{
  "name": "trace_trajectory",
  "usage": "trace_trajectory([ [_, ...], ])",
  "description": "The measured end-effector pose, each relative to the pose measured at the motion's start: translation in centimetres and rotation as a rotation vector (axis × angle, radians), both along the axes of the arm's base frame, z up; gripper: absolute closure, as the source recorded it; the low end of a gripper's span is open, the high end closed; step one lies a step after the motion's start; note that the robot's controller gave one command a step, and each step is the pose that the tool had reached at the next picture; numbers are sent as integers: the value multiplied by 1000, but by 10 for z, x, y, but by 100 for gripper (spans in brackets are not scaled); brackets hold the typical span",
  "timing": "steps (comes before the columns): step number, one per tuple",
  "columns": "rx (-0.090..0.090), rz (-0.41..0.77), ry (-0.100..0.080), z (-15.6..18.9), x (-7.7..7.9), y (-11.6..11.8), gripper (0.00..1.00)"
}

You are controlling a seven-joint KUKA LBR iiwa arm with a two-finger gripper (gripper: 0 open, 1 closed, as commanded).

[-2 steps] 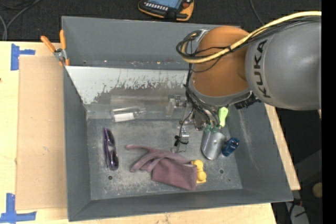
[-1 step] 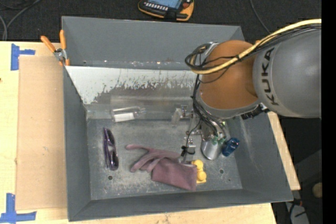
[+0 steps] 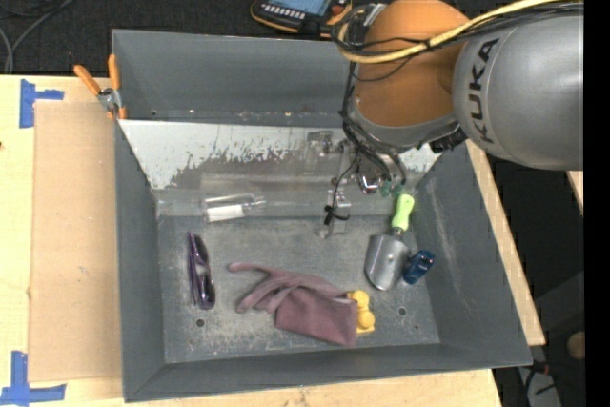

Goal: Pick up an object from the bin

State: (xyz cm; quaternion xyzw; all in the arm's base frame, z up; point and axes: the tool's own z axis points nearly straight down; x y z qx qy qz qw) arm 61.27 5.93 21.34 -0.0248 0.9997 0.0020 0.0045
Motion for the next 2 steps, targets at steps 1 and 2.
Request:
trace_trajectory([
  [1, -4, -29, 19, -84, -86, -49, 0],
  [2, -6, -35, 34, -107, -109, -56, 0],
])
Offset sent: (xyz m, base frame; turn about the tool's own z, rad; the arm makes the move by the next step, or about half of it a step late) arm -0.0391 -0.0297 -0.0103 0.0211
